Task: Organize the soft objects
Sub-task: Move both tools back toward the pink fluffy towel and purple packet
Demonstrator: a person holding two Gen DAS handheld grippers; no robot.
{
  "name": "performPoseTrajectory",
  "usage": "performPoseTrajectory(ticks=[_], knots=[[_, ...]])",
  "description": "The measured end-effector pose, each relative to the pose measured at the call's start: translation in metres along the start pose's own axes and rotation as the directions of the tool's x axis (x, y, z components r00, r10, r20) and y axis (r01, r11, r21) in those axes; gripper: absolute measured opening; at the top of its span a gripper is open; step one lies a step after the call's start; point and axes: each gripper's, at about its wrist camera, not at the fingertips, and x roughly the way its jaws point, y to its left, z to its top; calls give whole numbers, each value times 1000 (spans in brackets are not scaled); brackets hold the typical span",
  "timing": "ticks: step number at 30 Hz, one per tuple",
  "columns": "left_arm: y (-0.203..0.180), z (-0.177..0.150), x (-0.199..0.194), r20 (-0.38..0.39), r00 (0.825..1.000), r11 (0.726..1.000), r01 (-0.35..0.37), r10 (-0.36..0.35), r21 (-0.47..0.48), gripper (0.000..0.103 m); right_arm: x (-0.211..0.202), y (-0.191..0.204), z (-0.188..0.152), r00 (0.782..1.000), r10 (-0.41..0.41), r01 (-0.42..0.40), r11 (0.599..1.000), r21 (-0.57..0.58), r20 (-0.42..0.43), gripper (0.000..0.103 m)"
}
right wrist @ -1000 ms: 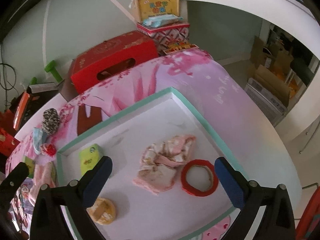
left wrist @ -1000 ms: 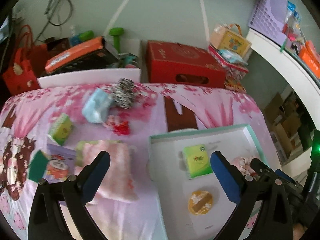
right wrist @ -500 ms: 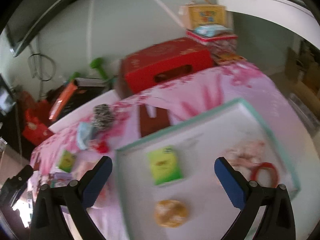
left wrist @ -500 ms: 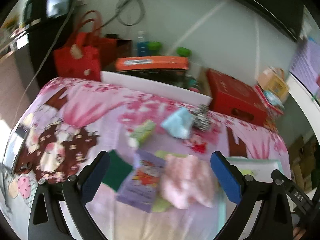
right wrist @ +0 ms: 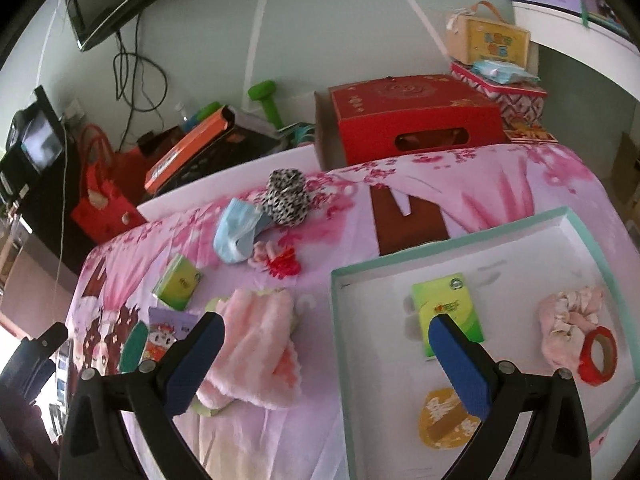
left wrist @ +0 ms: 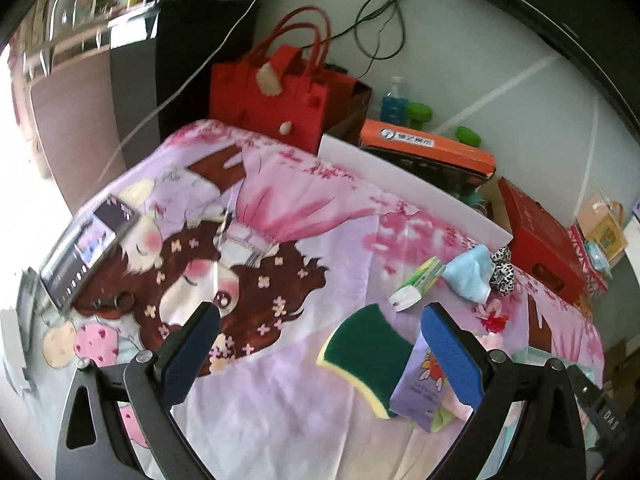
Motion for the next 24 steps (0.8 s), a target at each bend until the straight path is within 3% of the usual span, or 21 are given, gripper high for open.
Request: performPoseTrajectory(ticks=[10, 18, 24], knots=[[5, -9, 22, -81, 996, 999, 44, -45, -17, 100, 22, 11, -18, 998, -24, 21, 999, -44, -62, 103], [10, -13, 37, -145, 988, 998, 49, -54, -38, 100, 13, 39, -20, 1000, -8, 11, 991, -136, 25, 103], [12, -12, 44, -204, 977, 997, 57, -65, -42, 100, 20, 54, -25, 1000, 18, -17, 986, -165, 4, 103]])
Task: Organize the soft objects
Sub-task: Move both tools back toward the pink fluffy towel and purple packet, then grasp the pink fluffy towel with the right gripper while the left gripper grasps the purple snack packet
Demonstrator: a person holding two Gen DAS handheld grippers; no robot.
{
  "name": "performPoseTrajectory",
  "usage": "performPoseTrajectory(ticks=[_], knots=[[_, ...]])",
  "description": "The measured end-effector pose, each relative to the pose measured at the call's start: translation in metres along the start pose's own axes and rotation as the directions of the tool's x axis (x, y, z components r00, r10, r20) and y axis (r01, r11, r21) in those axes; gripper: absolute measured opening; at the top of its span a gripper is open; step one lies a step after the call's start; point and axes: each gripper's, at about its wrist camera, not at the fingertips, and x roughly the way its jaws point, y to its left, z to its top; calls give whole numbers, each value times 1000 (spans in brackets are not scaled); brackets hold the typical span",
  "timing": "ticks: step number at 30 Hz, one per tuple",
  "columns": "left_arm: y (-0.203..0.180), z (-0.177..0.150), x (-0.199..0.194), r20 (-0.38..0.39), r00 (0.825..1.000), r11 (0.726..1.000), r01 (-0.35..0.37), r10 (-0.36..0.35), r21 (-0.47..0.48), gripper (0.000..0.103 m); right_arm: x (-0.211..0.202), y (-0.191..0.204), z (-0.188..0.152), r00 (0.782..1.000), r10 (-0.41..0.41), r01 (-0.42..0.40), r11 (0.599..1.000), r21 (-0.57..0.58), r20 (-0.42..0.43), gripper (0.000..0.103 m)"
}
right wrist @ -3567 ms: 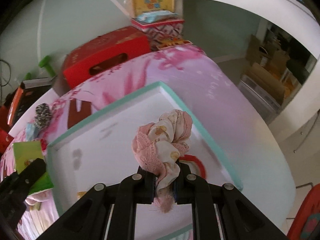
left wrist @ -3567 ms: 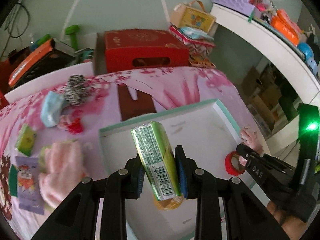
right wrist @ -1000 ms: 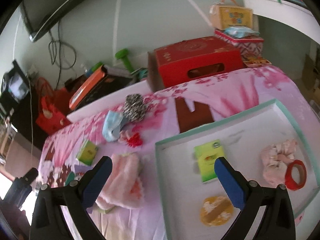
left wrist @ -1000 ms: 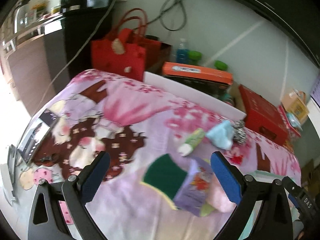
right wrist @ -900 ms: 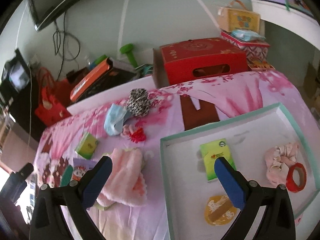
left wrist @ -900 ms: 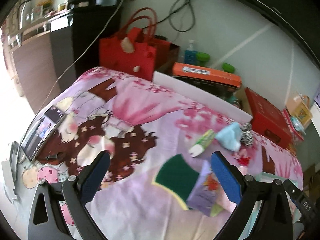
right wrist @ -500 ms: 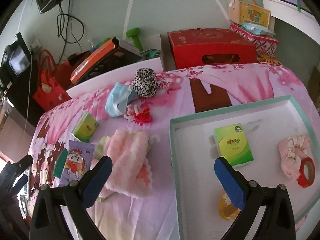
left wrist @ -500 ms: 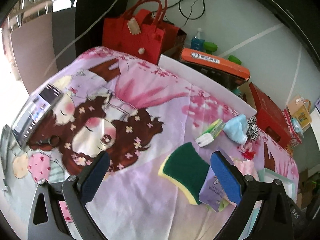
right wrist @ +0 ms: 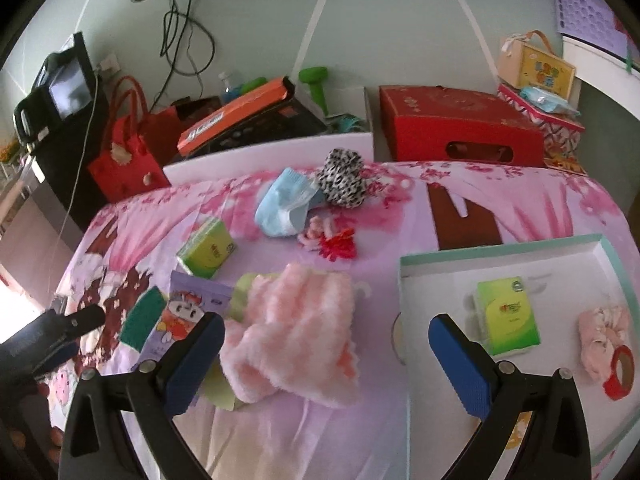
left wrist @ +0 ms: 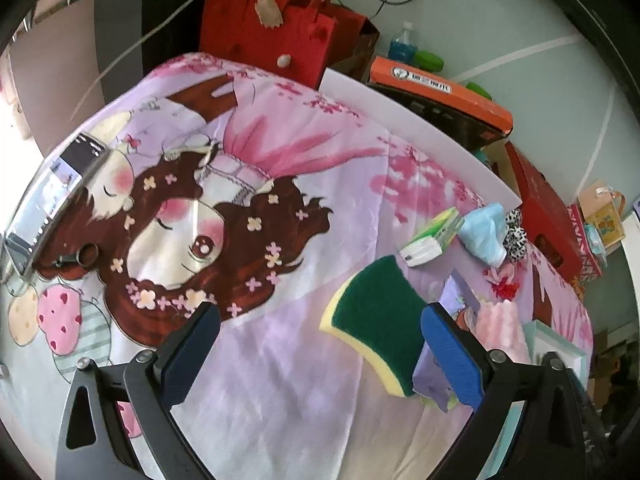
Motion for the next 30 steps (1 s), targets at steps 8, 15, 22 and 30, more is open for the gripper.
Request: performPoseTrajectory(ticks=[8, 15, 22, 30], knots=[[-10, -2, 3, -40, 999, 999, 6, -4, 34, 100, 12, 13, -8, 999, -4, 0, 998, -67, -51, 103], [-23, -3, 0, -37, 999, 997, 18, -15, 69, 100, 10, 22, -14, 999, -17, 14, 995, -100, -29, 103], [-32, -6, 7, -56, 998, 996, 31, -26, 85, 100, 18, 25, -18, 998, -11, 4, 993, -118, -56, 101], [-59, -12, 7, -36, 998, 981, 61, -55, 183, 98, 28, 26, -22, 996, 24, -33, 994, -107, -91, 80]])
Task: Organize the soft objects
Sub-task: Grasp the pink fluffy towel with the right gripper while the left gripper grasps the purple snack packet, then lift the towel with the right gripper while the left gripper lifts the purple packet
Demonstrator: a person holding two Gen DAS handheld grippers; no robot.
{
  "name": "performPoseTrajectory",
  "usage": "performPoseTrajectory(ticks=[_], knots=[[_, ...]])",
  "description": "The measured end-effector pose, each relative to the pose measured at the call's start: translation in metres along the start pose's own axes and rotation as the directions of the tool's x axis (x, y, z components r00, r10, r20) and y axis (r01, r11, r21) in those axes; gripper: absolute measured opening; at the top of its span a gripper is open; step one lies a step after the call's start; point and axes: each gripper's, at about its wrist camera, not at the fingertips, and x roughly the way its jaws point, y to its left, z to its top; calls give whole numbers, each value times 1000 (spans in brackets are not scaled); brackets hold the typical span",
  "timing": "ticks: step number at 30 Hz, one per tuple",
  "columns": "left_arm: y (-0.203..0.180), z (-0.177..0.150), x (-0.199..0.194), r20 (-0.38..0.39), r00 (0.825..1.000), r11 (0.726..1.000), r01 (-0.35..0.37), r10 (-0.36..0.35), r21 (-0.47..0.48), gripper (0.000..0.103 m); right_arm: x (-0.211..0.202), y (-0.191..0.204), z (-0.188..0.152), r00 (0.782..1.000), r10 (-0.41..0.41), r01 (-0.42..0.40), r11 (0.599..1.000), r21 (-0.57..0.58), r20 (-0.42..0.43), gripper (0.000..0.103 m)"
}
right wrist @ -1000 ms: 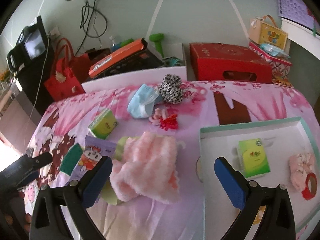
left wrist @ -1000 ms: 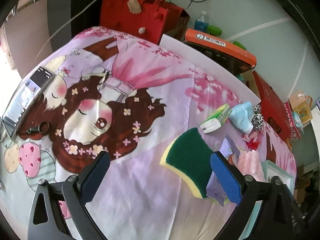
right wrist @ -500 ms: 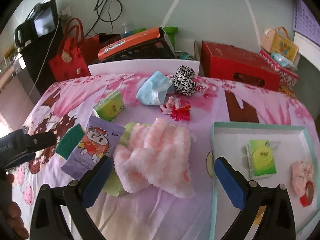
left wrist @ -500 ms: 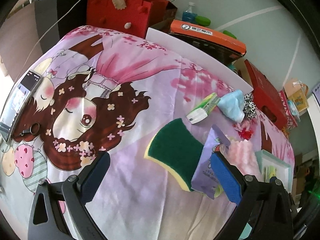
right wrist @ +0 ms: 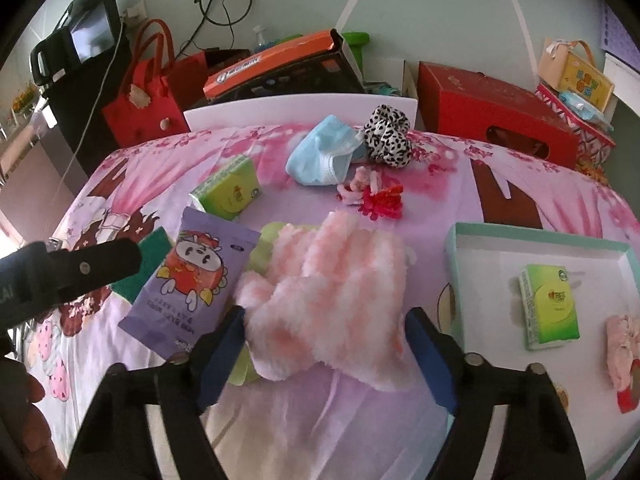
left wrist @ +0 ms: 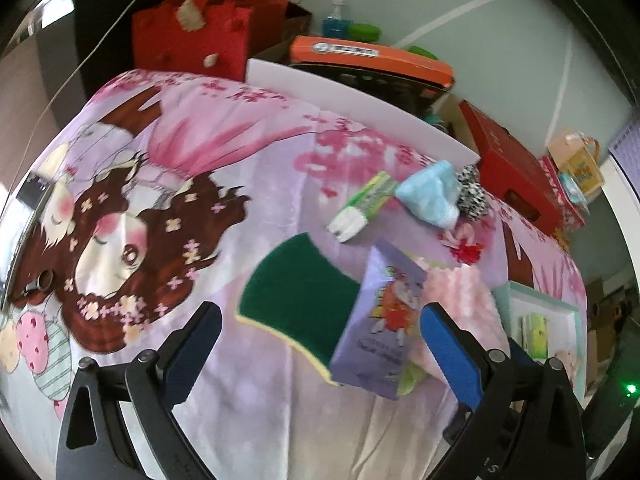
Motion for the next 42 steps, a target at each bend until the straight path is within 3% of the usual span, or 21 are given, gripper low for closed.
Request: performPoseTrajectory(ticks=[3, 7, 9, 12, 20, 24, 26, 30, 42], knots=[[-10, 0, 5, -8, 1000, 999, 4, -4, 36, 87, 0, -3, 0, 1000, 23, -23, 999, 22, 4, 70], [-18, -1, 13, -31, 999, 998, 18, -16, 57, 81, -3, -5, 1, 999, 25, -25, 999, 34, 22, 61], [-22, -2, 17, -45, 999, 997, 24, -21, 69, 70, -1, -7, 1, 999, 31, -32, 998, 47, 13, 54], [-26, -5, 23, -74, 997, 996, 32, -26, 79, 63, 5, -9, -1, 999, 38, -37, 998, 59, -10, 44], [-31, -9, 32, -75, 997, 993, -9, 18, 118, 54, 14, -6, -5, 999, 26, -25, 999, 33, -40, 30], [-27, -8, 31, -80, 997, 995, 31, -24, 98, 27, 19, -7, -8, 998, 24, -22, 999, 34, -53, 26], [-25, -9, 32, -92, 994, 995, 64, -57, 73, 25, 20, -8, -8, 998, 24, -22, 999, 33, -55, 26], [-25, -9, 32, -86, 994, 995, 72, -66, 70, 19, 20, -9, -9, 998, 27, -25, 999, 37, -58, 25], [-24, -9, 32, -84, 994, 995, 79, -73, 59, 15, 19, -12, -8, 997, 44, -41, 997, 61, -57, 20]])
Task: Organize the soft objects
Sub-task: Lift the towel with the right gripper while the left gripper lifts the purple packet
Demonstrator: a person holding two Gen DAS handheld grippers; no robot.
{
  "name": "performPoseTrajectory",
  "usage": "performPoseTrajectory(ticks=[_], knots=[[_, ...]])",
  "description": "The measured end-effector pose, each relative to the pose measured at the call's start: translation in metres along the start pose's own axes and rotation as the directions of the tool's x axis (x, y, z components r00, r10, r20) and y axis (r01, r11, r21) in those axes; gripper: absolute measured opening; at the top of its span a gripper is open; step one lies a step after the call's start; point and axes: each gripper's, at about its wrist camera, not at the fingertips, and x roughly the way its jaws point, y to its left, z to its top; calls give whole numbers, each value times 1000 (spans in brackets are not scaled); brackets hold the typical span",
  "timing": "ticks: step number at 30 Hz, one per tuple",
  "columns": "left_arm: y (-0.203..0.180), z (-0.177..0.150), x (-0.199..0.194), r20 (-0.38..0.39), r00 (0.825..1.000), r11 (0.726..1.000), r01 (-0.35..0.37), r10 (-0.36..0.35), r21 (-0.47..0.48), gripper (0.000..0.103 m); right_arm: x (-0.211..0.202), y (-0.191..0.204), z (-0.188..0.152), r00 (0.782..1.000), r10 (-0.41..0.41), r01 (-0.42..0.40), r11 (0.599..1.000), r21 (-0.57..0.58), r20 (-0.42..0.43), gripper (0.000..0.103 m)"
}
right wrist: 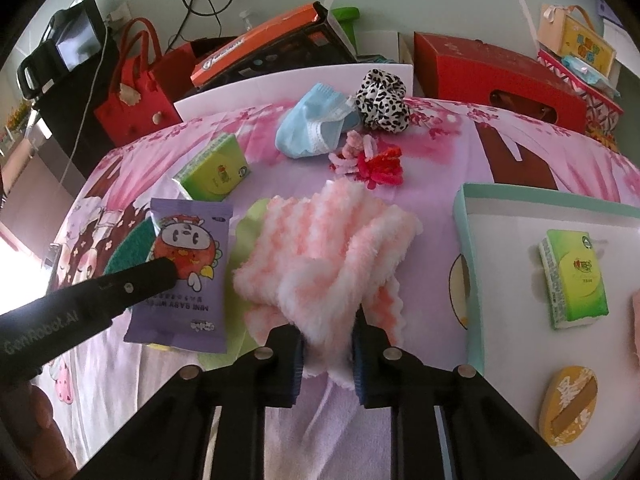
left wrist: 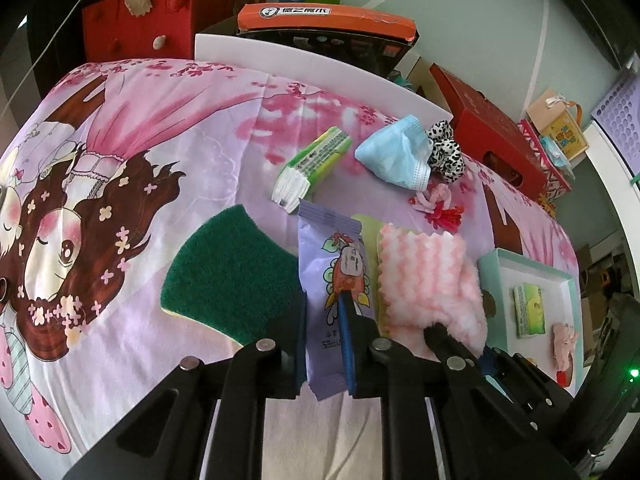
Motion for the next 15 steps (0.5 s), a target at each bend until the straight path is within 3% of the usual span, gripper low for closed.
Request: performPoseTrajectory(ticks=[7, 15], knots=[[-1, 1, -5, 13, 1000, 1000, 6, -6, 1, 13, -7, -1, 3, 1000, 7, -7, 1000, 11, 21, 17], [-4, 5, -26, 81, 996, 1000, 22, -22, 10, 12, -35, -1, 11, 994, 23, -25, 1000, 17, 108, 16]])
